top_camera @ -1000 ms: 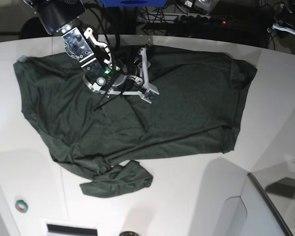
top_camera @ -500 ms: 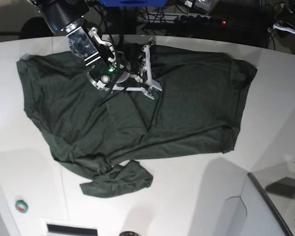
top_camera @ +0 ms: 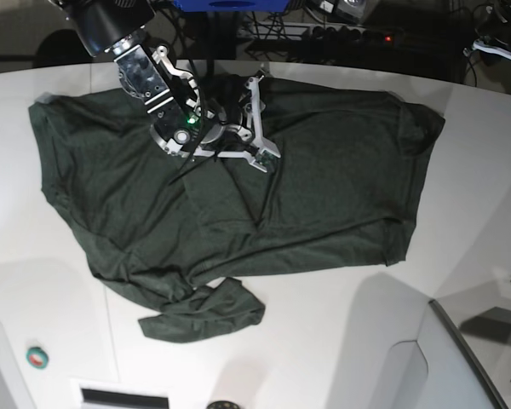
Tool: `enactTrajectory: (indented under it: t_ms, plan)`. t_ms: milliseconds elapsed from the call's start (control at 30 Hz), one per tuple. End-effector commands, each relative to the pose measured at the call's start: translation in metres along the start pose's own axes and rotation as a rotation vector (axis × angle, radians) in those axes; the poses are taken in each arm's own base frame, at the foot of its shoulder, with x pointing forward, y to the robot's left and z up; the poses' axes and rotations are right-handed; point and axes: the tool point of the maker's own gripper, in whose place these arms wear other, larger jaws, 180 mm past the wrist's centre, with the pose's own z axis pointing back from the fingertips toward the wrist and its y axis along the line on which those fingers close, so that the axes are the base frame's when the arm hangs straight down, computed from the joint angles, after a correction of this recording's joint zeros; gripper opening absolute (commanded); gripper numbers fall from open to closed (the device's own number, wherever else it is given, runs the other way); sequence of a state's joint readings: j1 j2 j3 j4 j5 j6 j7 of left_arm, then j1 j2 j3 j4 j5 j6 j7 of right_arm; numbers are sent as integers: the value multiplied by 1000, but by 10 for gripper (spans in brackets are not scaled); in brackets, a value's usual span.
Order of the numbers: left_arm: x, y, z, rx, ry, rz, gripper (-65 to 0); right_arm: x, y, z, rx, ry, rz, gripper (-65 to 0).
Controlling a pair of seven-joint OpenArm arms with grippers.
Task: Layout the t-shirt on the table in an organized manner, then fold the t-shirt properly
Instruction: 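Drag the grasped wrinkle with the right gripper toward the shirt edge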
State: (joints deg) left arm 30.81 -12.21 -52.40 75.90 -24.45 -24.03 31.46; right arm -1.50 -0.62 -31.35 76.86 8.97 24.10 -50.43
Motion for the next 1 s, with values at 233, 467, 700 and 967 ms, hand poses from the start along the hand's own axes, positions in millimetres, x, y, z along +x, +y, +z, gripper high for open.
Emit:
enactTrajectory:
  t_ms: [233,467,700,967]
  plan:
    - [13,7,5,9,-33,-17,-650,23,1,13,-7,-81,23,-555]
    - [13,6,4,8,-34,-17,-650,23,0,13,-10,-79,25,-639]
    - [13,7,5,9,-33,-17,-650,30,0,19,-17,-105,31,-641]
    - [13,8,5,12,-35,-15,-650,33,-21,26,-56,-126,-14,-641]
